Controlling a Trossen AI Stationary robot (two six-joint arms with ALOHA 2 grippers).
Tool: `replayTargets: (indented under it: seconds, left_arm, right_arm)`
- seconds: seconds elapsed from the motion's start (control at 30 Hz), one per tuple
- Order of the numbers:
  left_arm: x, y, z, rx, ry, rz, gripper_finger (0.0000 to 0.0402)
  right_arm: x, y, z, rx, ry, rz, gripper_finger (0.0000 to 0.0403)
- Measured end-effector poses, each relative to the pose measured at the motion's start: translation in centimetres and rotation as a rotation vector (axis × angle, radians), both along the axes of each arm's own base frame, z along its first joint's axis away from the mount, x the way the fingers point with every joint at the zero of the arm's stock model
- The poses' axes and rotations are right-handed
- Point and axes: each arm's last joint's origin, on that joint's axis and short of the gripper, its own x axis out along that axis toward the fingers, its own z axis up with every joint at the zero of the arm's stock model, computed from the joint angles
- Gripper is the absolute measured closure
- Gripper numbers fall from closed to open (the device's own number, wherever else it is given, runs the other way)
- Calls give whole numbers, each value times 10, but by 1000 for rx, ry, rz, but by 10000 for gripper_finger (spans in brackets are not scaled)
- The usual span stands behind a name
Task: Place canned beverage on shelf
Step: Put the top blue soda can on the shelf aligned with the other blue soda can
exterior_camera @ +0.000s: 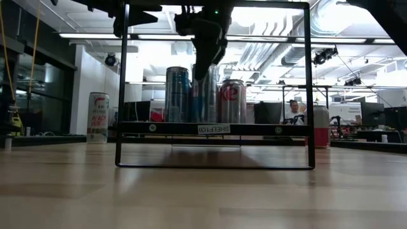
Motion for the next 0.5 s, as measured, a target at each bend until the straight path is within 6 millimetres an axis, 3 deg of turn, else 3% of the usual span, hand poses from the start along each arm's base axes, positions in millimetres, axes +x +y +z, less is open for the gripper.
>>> replayTargets:
  seconds: [0.13,0.33,0.5]
  left_arm:
    - [0,0,0,0,0,0,294]
    - [0,0,0,0,0,0,294]
    - [0,0,0,1,-1,0,294]
  right_arm:
    - [-1,-2,0,24,2,-3,176]
    - [-1,-1,0,28,6,2,126]
    - [-1,-1,0,28,4,3,119]
